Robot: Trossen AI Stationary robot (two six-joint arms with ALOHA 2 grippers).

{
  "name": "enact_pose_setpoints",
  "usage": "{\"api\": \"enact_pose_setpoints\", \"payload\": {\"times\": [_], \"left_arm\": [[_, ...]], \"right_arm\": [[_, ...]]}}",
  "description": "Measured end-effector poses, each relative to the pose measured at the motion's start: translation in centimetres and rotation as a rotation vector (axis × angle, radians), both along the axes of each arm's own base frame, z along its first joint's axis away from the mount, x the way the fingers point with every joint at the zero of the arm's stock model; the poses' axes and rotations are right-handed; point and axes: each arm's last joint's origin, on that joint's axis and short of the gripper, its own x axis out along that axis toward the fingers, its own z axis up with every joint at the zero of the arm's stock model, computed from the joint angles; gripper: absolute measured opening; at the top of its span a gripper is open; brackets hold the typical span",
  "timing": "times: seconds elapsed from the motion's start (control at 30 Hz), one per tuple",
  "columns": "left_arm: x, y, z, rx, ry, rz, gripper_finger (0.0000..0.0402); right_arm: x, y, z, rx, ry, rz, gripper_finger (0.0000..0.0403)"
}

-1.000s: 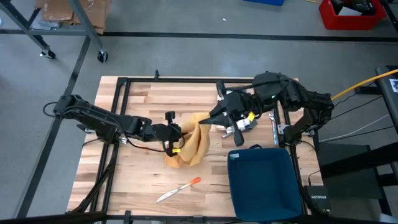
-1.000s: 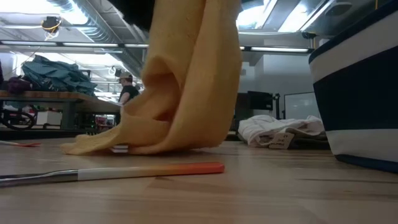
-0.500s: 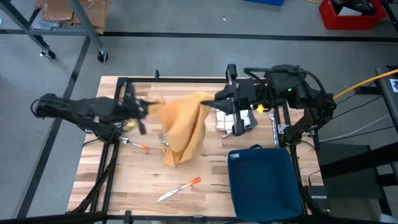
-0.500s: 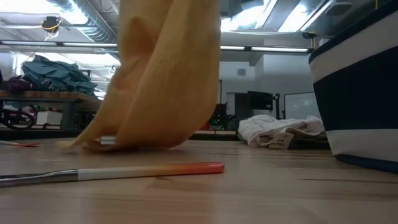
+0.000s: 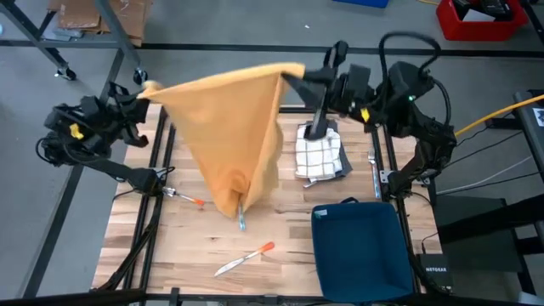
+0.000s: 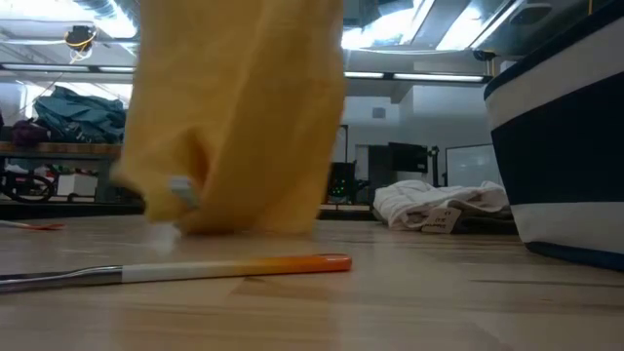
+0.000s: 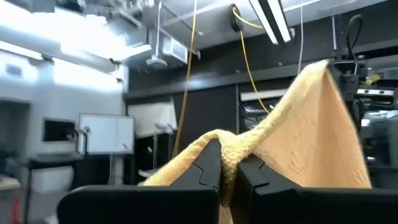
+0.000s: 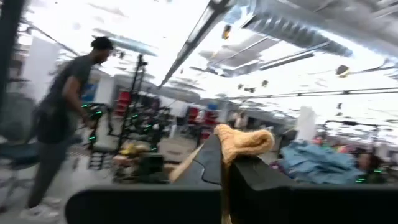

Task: Fold towel
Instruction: Fold the orange towel

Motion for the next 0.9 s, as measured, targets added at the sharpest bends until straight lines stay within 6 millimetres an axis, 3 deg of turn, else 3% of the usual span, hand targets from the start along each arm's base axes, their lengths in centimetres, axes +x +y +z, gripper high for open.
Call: {"api": "enact_pose_setpoints", "payload": {"times": [0.27,0.7,0.9], "left_arm": [[0.0,0.0,1.0,0.078,-0.052,0.088,0.0],[-1.5,0.4,2.3,0.107,-0.204,0.182,0.0],[-2.4,0.6,3.1,0.155,-0.21,0.254,0.0]], "right_arm": [[-0.1,-3.8,0.4,0.005,-0.063,-0.12,0.0003],[-0.3,-5.8,0.9,-0.059,-0.133,-0.144,0.0003],[-0.1,-8.2,0.7,-0.073,-0.137,-0.218,0.0003]]}}
